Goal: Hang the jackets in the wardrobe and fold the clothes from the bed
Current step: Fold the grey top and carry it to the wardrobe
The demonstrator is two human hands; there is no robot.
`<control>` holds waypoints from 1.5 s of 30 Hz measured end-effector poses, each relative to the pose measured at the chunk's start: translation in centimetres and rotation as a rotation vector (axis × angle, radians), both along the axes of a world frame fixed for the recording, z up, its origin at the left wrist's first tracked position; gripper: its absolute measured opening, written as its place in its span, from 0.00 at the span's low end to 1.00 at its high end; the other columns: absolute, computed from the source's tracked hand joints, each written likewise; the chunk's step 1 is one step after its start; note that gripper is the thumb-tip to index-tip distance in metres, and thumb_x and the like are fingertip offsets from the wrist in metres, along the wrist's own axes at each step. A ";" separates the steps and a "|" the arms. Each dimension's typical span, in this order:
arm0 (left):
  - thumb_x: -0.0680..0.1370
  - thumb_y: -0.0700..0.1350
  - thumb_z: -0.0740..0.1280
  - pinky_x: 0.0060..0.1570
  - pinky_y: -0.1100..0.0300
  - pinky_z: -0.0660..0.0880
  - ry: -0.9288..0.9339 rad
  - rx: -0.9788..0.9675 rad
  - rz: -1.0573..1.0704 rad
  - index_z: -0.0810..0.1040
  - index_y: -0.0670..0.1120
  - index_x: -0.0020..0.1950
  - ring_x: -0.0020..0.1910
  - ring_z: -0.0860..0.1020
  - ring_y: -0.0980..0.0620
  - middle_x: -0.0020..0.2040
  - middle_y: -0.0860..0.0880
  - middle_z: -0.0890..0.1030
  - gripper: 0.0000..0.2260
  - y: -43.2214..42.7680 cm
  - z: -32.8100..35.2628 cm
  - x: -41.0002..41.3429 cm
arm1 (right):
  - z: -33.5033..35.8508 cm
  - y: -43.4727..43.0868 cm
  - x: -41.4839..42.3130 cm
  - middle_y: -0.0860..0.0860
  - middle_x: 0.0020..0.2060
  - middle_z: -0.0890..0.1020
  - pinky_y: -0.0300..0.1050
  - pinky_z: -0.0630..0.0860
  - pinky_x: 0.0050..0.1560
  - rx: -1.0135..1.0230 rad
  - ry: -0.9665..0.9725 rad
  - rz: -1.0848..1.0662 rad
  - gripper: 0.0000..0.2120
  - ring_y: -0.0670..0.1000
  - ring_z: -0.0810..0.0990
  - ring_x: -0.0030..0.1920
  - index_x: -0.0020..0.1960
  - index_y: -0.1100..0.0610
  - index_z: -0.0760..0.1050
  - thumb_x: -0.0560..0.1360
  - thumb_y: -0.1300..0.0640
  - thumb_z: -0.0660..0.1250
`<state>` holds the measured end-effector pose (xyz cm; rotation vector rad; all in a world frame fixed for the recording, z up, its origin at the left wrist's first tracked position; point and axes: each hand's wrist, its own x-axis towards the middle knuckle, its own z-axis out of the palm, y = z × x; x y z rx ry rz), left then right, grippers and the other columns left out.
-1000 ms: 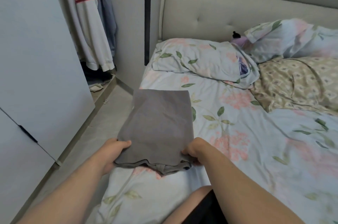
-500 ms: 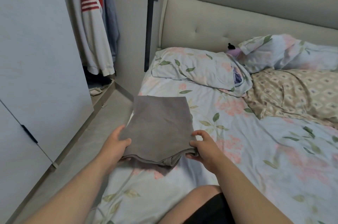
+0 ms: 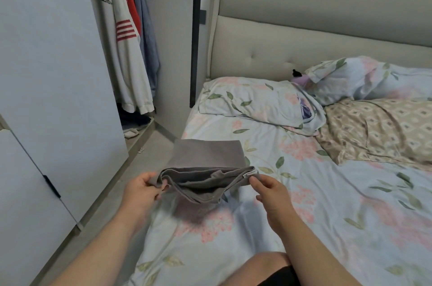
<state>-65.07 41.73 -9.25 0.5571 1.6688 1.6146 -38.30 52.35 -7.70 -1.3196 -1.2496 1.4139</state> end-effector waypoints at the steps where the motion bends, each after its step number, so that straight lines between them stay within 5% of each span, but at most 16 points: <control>1: 0.74 0.31 0.71 0.28 0.71 0.69 0.115 -0.003 0.034 0.82 0.43 0.42 0.33 0.74 0.56 0.36 0.48 0.78 0.07 0.1 -0.1 0.0 | 0.0 0.1 0.0 0.45 0.41 0.86 0.42 0.75 0.46 0.025 -0.006 -0.013 0.04 0.45 0.81 0.46 0.46 0.54 0.84 0.76 0.59 0.70; 4: 0.73 0.34 0.73 0.44 0.73 0.70 0.426 0.018 0.068 0.82 0.44 0.40 0.44 0.76 0.55 0.45 0.52 0.77 0.06 0.4 0.0 -0.4 | 0.0 0.2 -0.3 0.50 0.44 0.86 0.38 0.74 0.48 0.113 -0.061 0.015 0.07 0.46 0.82 0.48 0.45 0.58 0.84 0.78 0.59 0.68; 6: 0.75 0.35 0.71 0.54 0.63 0.71 0.418 0.038 0.050 0.82 0.45 0.45 0.51 0.77 0.53 0.52 0.54 0.80 0.06 0.6 0.2 -0.5 | 0.1 0.3 -0.6 0.53 0.40 0.85 0.41 0.74 0.45 0.176 -0.110 -0.029 0.09 0.48 0.81 0.42 0.42 0.59 0.82 0.78 0.59 0.67; 9: 0.77 0.33 0.67 0.42 0.64 0.76 0.276 0.118 -0.007 0.81 0.49 0.46 0.43 0.82 0.54 0.41 0.55 0.85 0.10 0.4 0.7 -0.6 | 0.1 0.4 -1.2 0.49 0.29 0.77 0.41 0.72 0.34 0.241 -0.117 -0.063 0.14 0.47 0.73 0.32 0.34 0.60 0.75 0.79 0.59 0.65; 11: 0.78 0.33 0.66 0.42 0.61 0.77 0.218 0.119 -0.060 0.82 0.48 0.46 0.42 0.83 0.55 0.42 0.53 0.86 0.11 0.0 1.0 -0.9 | 0.2 0.3 -1.3 0.49 0.27 0.72 0.41 0.69 0.27 0.190 -0.043 -0.054 0.16 0.49 0.70 0.30 0.33 0.60 0.71 0.78 0.58 0.67; 14: 0.77 0.33 0.65 0.47 0.52 0.77 0.041 0.028 -0.167 0.84 0.46 0.48 0.44 0.84 0.48 0.45 0.44 0.86 0.11 -0.5 1.2 -1.7 | 0.6 0.1 -0.9 0.56 0.32 0.73 0.46 0.67 0.36 0.037 -0.001 -0.004 0.17 0.53 0.71 0.35 0.38 0.66 0.74 0.72 0.51 0.70; 18: 0.75 0.31 0.62 0.42 0.55 0.77 -0.233 -0.175 -0.329 0.82 0.39 0.51 0.43 0.84 0.44 0.48 0.38 0.85 0.12 -0.3 0.1 -1.6 | -0.1 0.5 -0.1 0.57 0.43 0.86 0.52 0.76 0.43 -0.345 -0.037 0.112 0.15 0.58 0.83 0.44 0.47 0.65 0.80 0.76 0.52 0.68; 22: 0.76 0.29 0.61 0.40 0.58 0.76 -0.080 -0.381 -0.358 0.81 0.39 0.50 0.43 0.83 0.46 0.45 0.40 0.85 0.11 -0.1 -2.1 -1.4 | -2.1 1.1 0.6 0.63 0.49 0.84 0.51 0.77 0.45 -0.557 -0.283 0.205 0.10 0.60 0.83 0.48 0.55 0.63 0.78 0.78 0.58 0.64; 26: 0.79 0.36 0.64 0.43 0.58 0.76 0.147 -0.402 -0.294 0.79 0.44 0.49 0.47 0.82 0.47 0.48 0.44 0.84 0.06 0.6 -3.6 -0.7 | -3.4 1.9 0.3 0.61 0.49 0.79 0.50 0.73 0.48 -0.465 -0.441 0.239 0.10 0.57 0.76 0.47 0.55 0.63 0.74 0.80 0.59 0.59; 31: 0.79 0.45 0.68 0.53 0.46 0.78 -0.070 -0.234 -0.083 0.80 0.39 0.53 0.51 0.82 0.40 0.50 0.39 0.84 0.09 2.3 -3.8 -0.4 | -3.9 3.5 -1.4 0.56 0.44 0.76 0.47 0.67 0.41 -0.252 -0.379 0.075 0.11 0.53 0.72 0.42 0.48 0.61 0.72 0.81 0.53 0.58; 33: 0.76 0.49 0.72 0.49 0.51 0.80 -0.224 -0.282 -0.151 0.81 0.39 0.54 0.50 0.83 0.41 0.49 0.41 0.85 0.14 2.2 -3.9 -0.3 | -4.3 3.8 -2.3 0.55 0.44 0.76 0.45 0.66 0.37 -0.204 -0.390 0.003 0.12 0.52 0.72 0.41 0.46 0.59 0.71 0.82 0.53 0.57; 36: 0.69 0.41 0.78 0.42 0.57 0.79 -0.111 -0.430 -0.317 0.79 0.42 0.55 0.47 0.84 0.44 0.49 0.43 0.85 0.18 1.6 -4.4 0.0 | -4.4 4.1 -2.5 0.55 0.49 0.78 0.48 0.73 0.43 -0.288 -0.342 0.009 0.16 0.53 0.76 0.46 0.49 0.58 0.75 0.82 0.46 0.57; 39: 0.68 0.32 0.76 0.33 0.61 0.78 -0.053 -0.406 -0.237 0.78 0.44 0.52 0.40 0.84 0.50 0.45 0.46 0.86 0.16 1.4 -4.8 0.2 | -4.8 3.7 -0.8 0.52 0.52 0.83 0.54 0.78 0.57 -0.469 -0.332 0.217 0.18 0.55 0.81 0.54 0.56 0.53 0.77 0.73 0.41 0.69; 42: 0.71 0.32 0.72 0.45 0.55 0.80 -0.037 -0.322 -0.208 0.77 0.47 0.52 0.47 0.83 0.48 0.49 0.47 0.84 0.15 2.1 -4.9 0.4 | -5.4 3.4 -0.1 0.52 0.50 0.85 0.55 0.80 0.54 -0.386 -0.346 0.292 0.16 0.56 0.83 0.50 0.57 0.54 0.76 0.71 0.55 0.73; 45: 0.74 0.32 0.69 0.50 0.54 0.78 0.053 -0.232 -0.124 0.77 0.51 0.52 0.51 0.81 0.48 0.52 0.49 0.83 0.15 3.0 -4.9 0.8 | -5.5 3.5 -0.9 0.53 0.49 0.83 0.49 0.79 0.47 -0.217 -0.320 0.181 0.09 0.54 0.82 0.49 0.54 0.54 0.76 0.75 0.58 0.69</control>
